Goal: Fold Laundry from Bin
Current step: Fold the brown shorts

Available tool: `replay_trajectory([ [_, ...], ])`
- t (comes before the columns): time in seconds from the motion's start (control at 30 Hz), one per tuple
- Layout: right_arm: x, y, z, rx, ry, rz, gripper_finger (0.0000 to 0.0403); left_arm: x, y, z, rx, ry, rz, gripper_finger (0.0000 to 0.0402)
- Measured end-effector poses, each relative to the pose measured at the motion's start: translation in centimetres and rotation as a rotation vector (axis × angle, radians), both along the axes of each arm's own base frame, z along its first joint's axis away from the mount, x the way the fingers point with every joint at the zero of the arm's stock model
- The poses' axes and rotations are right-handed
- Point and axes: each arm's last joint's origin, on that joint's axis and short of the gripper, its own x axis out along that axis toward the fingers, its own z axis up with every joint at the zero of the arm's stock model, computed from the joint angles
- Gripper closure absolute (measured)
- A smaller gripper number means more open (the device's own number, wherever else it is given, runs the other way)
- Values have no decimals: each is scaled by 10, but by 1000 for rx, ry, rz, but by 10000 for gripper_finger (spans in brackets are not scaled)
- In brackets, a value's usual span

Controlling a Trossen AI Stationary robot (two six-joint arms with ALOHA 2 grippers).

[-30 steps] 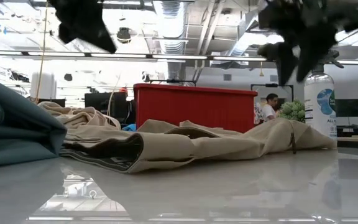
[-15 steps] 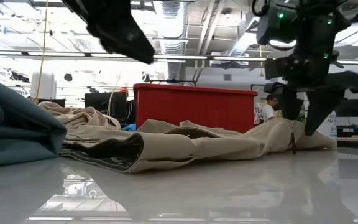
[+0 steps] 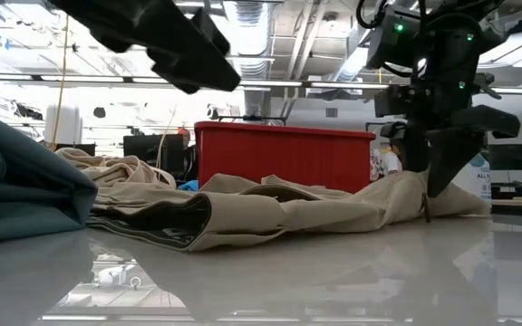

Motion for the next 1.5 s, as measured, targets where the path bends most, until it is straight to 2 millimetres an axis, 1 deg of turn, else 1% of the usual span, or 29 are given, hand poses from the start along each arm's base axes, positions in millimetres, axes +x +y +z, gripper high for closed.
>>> replay_trajectory([
  [0.1, 1, -3, 0, 5, -14, -71, 160, -3, -12, 5, 109, -30, 35, 220],
  [0.17, 1, -5, 1, 10, -24, -108, 160, 1, -20, 9, 128, -53, 46, 220],
  [0.23, 1, -6, 1, 17, -28, -141, 160, 4, -28, 12, 147, -30, 41, 217],
  [0.3, 2, -7, 1, 23, -32, -163, 160, 13, -38, 15, 163, -8, 45, 213],
  [0.37, 1, -6, 1, 27, -32, -175, 160, 19, -49, 15, 214, 44, 42, 208],
  [0.43, 2, -6, 1, 29, -33, -179, 160, 30, -59, 15, 248, 76, 53, 205],
  [0.5, 2, -5, 1, 29, -35, -173, 160, 37, -66, 12, 282, 117, 97, 203],
  [0.57, 2, -4, 1, 26, -39, -165, 160, 47, -72, 8, 274, 131, 125, 202],
  [0.67, 3, -5, 1, 26, -50, -165, 160, 57, -78, -6, 271, 182, 168, 202],
  [0.77, 3, -5, 1, 22, -48, -154, 160, 60, -79, -14, 292, 246, 244, 202],
  [0.87, 3, -5, 1, 13, -48, -125, 160, 63, -74, -9, 295, 249, 319, 203],
  [0.93, 4, -5, 2, 11, -56, -120, 160, 64, -71, -9, 300, 255, 334, 203],
  [1.13, 5, -10, 2, 10, -65, -136, 160, 64, -72, -11, 225, 267, 357, 203],
  [1.43, 6, -15, 2, 10, -81, -155, 160, 62, -70, -12, 250, 275, 387, 203],
  [1.5, 6, -15, 2, 10, -82, -156, 160, 64, -72, -17, 253, 279, 382, 203],
])
